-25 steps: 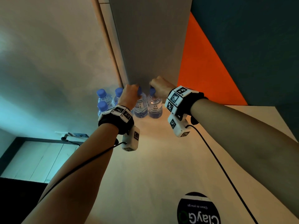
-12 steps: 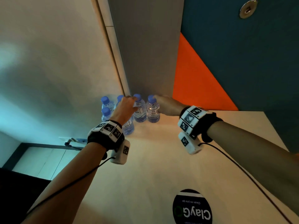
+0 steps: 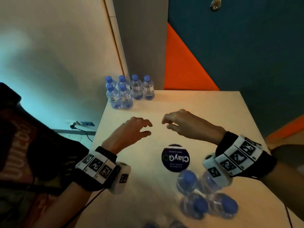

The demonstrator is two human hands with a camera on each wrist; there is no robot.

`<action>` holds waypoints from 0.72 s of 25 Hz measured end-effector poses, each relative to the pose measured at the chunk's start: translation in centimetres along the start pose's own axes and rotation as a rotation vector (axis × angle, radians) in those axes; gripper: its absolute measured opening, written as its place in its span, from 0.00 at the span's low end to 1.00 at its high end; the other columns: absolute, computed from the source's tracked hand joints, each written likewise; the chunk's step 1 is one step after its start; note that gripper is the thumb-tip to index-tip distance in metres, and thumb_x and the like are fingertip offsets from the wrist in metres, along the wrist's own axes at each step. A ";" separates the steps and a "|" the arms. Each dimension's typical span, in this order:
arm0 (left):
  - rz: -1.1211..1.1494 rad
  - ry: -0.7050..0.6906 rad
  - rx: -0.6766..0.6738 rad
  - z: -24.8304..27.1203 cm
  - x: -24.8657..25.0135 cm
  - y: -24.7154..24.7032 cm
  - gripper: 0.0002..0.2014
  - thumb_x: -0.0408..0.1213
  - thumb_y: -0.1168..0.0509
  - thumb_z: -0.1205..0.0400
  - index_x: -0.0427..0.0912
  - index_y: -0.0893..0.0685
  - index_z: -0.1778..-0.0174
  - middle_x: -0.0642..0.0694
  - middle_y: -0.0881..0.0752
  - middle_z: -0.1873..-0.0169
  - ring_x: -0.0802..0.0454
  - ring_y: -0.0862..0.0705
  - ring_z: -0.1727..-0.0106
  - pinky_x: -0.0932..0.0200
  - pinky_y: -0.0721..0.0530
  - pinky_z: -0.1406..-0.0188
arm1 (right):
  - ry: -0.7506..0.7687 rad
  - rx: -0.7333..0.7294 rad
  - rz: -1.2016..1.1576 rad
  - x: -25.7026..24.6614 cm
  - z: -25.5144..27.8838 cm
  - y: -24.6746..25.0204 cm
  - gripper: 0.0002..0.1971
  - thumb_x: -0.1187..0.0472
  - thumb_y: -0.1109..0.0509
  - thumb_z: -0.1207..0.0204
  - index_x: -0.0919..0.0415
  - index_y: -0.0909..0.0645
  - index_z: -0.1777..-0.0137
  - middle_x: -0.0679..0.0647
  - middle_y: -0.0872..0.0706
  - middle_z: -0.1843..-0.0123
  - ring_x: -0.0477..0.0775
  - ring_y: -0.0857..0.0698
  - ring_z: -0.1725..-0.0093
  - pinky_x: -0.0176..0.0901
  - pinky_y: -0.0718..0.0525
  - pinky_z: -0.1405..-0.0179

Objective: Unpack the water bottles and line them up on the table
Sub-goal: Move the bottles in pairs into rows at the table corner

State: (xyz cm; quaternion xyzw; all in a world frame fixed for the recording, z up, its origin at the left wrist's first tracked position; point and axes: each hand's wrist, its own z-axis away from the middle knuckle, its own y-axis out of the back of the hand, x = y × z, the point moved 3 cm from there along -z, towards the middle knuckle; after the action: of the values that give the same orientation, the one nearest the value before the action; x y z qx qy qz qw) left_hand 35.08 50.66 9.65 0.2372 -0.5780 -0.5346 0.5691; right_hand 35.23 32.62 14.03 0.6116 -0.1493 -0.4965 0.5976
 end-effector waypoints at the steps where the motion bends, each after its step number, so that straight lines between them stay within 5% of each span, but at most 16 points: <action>1: -0.004 -0.022 -0.036 1.8 1.0 -0.8 0.16 0.47 0.32 0.22 0.52 0.20 0.37 0.47 0.13 0.42 0.49 0.17 0.41 0.46 0.17 0.39 | 0.007 -0.028 -0.003 -0.8 2.1 -1.0 0.13 0.63 0.36 0.19 0.61 0.21 0.36 0.59 0.14 0.37 0.58 0.15 0.40 0.53 0.16 0.42; 5: 0.019 -0.062 -0.219 8.8 4.8 -4.3 0.21 0.53 0.31 0.25 0.53 0.21 0.36 0.48 0.15 0.41 0.50 0.21 0.39 0.55 0.22 0.38 | 0.075 -0.124 0.003 -2.9 9.4 -5.4 0.12 0.62 0.35 0.19 0.61 0.21 0.38 0.58 0.12 0.43 0.59 0.15 0.44 0.47 0.20 0.50; 10: -0.050 -0.125 -0.466 16.2 7.3 -9.4 0.25 0.53 0.29 0.26 0.56 0.24 0.33 0.49 0.20 0.35 0.50 0.26 0.33 0.57 0.28 0.33 | 0.107 -0.296 -0.061 -4.5 17.1 -12.1 0.21 0.52 0.32 0.21 0.58 0.26 0.31 0.56 0.17 0.35 0.55 0.19 0.37 0.37 0.27 0.45; 14: -0.084 -0.120 -0.573 19.2 6.7 -11.9 0.28 0.47 0.27 0.27 0.51 0.24 0.31 0.47 0.23 0.33 0.48 0.27 0.32 0.54 0.27 0.32 | 0.087 -0.362 -0.060 -4.5 19.5 -15.9 0.28 0.54 0.25 0.28 0.59 0.29 0.30 0.59 0.19 0.34 0.59 0.20 0.36 0.55 0.21 0.39; 18: -0.129 -0.107 -0.454 19.4 6.1 -12.6 0.22 0.37 0.30 0.23 0.45 0.23 0.32 0.42 0.19 0.37 0.44 0.22 0.36 0.54 0.24 0.39 | 0.138 -0.219 0.005 -4.4 19.2 -17.1 0.12 0.65 0.32 0.25 0.66 0.24 0.43 0.63 0.14 0.50 0.64 0.15 0.51 0.58 0.19 0.53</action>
State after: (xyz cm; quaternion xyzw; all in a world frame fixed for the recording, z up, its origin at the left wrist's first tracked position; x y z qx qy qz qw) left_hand 11.70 48.09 5.15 0.1111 -0.4558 -0.6980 0.5410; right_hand 11.07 28.92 4.83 0.5749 -0.0542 -0.4652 0.6709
